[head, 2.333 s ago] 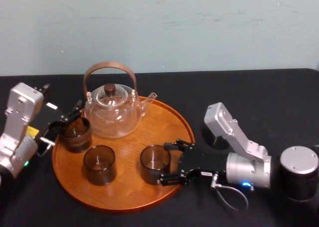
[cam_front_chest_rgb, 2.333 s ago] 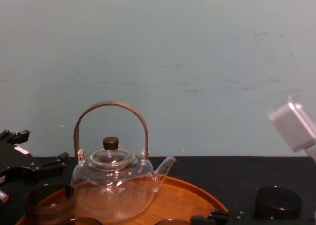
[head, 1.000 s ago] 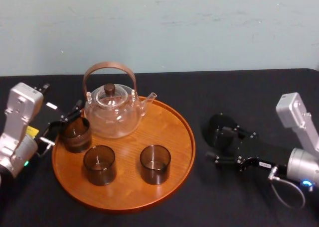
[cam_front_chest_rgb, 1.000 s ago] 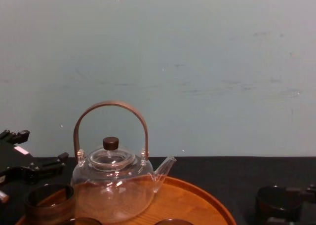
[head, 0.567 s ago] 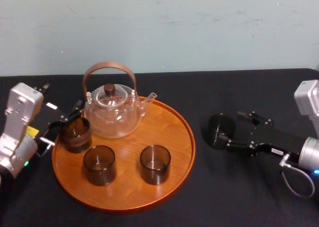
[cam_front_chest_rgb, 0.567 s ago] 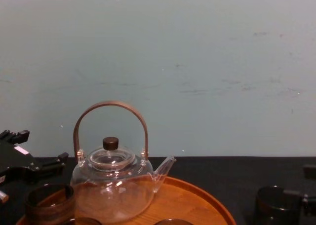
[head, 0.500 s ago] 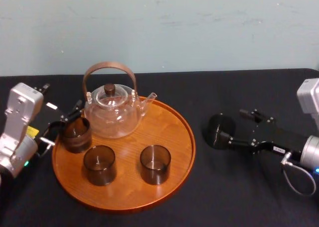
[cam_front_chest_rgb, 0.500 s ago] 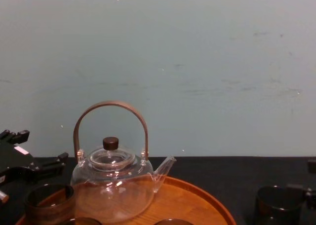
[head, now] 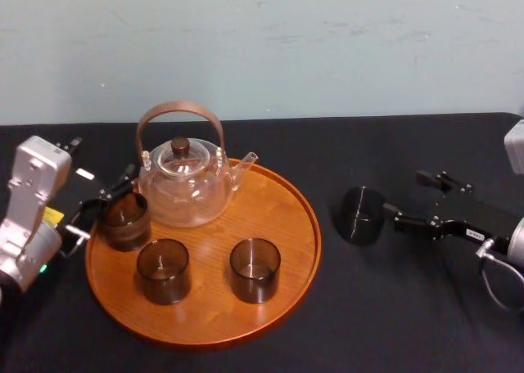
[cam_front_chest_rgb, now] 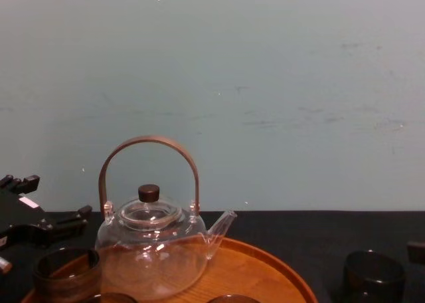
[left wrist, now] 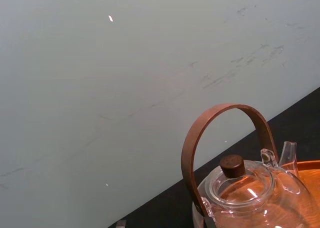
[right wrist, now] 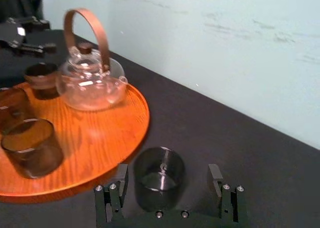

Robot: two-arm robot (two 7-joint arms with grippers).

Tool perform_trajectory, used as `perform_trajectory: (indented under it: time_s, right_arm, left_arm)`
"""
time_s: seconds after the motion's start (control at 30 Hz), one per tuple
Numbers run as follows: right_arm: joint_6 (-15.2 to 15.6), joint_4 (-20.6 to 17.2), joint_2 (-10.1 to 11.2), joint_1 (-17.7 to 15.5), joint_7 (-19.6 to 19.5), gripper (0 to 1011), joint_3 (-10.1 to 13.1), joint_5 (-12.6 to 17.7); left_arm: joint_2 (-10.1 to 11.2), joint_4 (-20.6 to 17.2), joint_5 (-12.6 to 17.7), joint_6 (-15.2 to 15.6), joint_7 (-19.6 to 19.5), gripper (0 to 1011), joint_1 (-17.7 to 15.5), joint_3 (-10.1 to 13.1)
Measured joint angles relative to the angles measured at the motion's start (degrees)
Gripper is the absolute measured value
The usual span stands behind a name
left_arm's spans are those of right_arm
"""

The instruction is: Pick up the glass from the table and place it on the tray.

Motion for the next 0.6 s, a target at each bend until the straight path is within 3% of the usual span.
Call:
perform_trajectory:
  time_s: [0.33, 0.6]
  right_arm:
    - [2.32, 2.45, -0.95, 0.98, -0.49, 1002, -0.16, -1.3]
    - [3.09, 3.4, -1.33, 1.65, 1.47, 1002, -1.88, -2.02]
  left_arm:
    - [0.0, 0.0, 0.0, 0.0, 0.0, 1001, 0.0, 0.0]
    - [0.0, 0.0, 0.0, 0.0, 0.0, 1002, 0.0, 0.0]
